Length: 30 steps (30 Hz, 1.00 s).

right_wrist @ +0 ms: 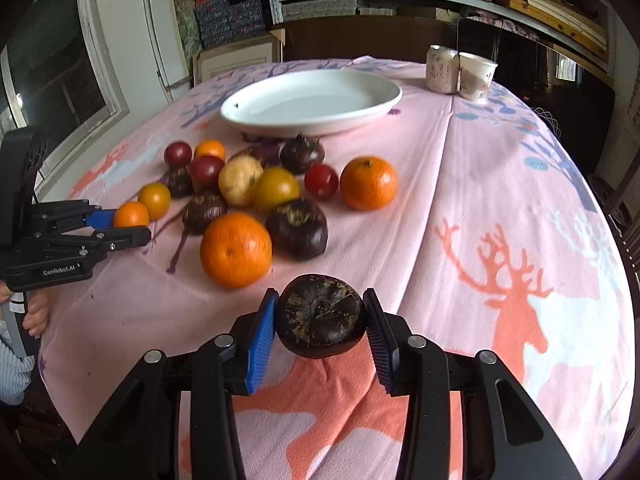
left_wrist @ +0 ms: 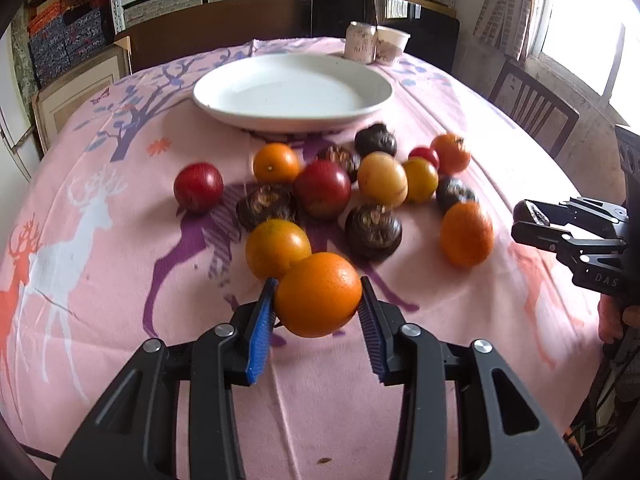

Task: Organize fruits
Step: 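Grasp an orange with the left tool while the right tool grasps a mangosteen, then release the orange and mangosteen onto the white plate with both tools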

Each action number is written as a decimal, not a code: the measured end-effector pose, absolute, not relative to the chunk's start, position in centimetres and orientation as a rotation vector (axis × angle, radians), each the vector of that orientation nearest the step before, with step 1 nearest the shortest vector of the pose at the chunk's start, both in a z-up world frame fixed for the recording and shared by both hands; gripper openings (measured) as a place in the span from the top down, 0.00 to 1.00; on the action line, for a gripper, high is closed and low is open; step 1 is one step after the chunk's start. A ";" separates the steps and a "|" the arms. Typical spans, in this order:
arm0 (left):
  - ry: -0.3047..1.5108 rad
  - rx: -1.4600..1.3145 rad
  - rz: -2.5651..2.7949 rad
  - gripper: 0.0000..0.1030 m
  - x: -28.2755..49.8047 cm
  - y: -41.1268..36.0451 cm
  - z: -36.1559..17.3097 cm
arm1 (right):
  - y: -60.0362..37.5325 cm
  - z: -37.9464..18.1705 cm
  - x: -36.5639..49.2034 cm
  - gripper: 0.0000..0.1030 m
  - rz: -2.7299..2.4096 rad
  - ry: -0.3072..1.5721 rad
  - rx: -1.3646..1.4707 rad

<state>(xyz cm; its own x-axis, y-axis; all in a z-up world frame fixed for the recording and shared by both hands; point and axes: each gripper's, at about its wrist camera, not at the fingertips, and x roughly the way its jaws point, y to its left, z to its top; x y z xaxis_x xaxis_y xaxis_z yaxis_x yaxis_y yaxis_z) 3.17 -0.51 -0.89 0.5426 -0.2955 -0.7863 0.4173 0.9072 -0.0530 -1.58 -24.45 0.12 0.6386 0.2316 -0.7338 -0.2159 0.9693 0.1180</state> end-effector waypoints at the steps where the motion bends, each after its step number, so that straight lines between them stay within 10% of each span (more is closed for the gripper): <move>1: 0.874 0.142 -0.414 0.62 4.1 -0.8 0.4 | -24.5 1.4 -0.6 0.58 0.247 0.809 0.024; 13: 0.870 -0.048 -0.390 0.62 18.5 -3.5 1.0 | -22.5 1.1 16.3 0.56 0.250 0.755 0.179; 16: 0.858 -0.050 -0.388 0.34 18.9 -3.5 0.1 | -22.8 0.9 16.5 0.24 0.235 0.728 0.163; 30: 0.839 -0.125 -0.225 0.26 13.0 4.7 -0.2 | -26.8 1.2 9.0 0.23 0.198 0.674 0.236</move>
<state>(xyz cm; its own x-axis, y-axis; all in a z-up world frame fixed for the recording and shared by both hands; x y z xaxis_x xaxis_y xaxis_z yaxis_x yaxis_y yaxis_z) 12.98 4.75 -0.23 0.6464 -0.2462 -0.7222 0.1477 0.9690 -0.1981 8.97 -26.84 1.18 0.7645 0.2563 -0.5915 -0.1042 0.9546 0.2790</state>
